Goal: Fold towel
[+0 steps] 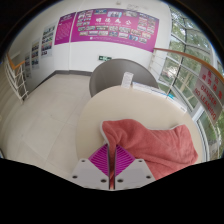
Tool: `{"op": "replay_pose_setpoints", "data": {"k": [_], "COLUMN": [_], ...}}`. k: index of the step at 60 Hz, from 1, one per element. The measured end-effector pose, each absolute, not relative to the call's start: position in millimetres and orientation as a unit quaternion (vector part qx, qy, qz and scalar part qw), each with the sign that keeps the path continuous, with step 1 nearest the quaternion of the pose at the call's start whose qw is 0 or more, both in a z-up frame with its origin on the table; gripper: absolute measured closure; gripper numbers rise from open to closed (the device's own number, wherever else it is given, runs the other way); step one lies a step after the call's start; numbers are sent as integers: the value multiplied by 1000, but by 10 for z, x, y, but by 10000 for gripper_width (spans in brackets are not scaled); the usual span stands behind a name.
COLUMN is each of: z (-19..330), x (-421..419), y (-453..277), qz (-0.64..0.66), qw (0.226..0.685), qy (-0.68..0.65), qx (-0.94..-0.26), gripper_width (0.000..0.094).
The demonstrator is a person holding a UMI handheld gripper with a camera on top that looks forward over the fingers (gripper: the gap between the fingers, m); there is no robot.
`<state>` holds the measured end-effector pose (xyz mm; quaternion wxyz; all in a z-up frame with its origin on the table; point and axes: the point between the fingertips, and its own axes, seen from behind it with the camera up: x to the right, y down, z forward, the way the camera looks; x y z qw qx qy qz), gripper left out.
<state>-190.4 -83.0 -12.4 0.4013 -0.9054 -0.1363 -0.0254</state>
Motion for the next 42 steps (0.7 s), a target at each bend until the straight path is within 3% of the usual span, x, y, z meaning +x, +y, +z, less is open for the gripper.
{"op": "replay_pose_setpoints", "data": {"k": [9,19,24,28,32,36,42], "z": [34,864,1288,1417,1382,1137,738], "x": [-2195,-2830,-2763,-2519,-2129,-1665,-948], "y": [-888,-980,-849,-705,-495,-355,-127], "qz": [46,186,220,228,216,176,123], "qw": [394,409,422,429,431,429,417], "qy": [-119,-99,-89,-74,-61,-49,-30], "qx": [-910,-888,-875,-871,-874,-885,-900], "gripper_width": [901,900,898,897,895,877,711]}}
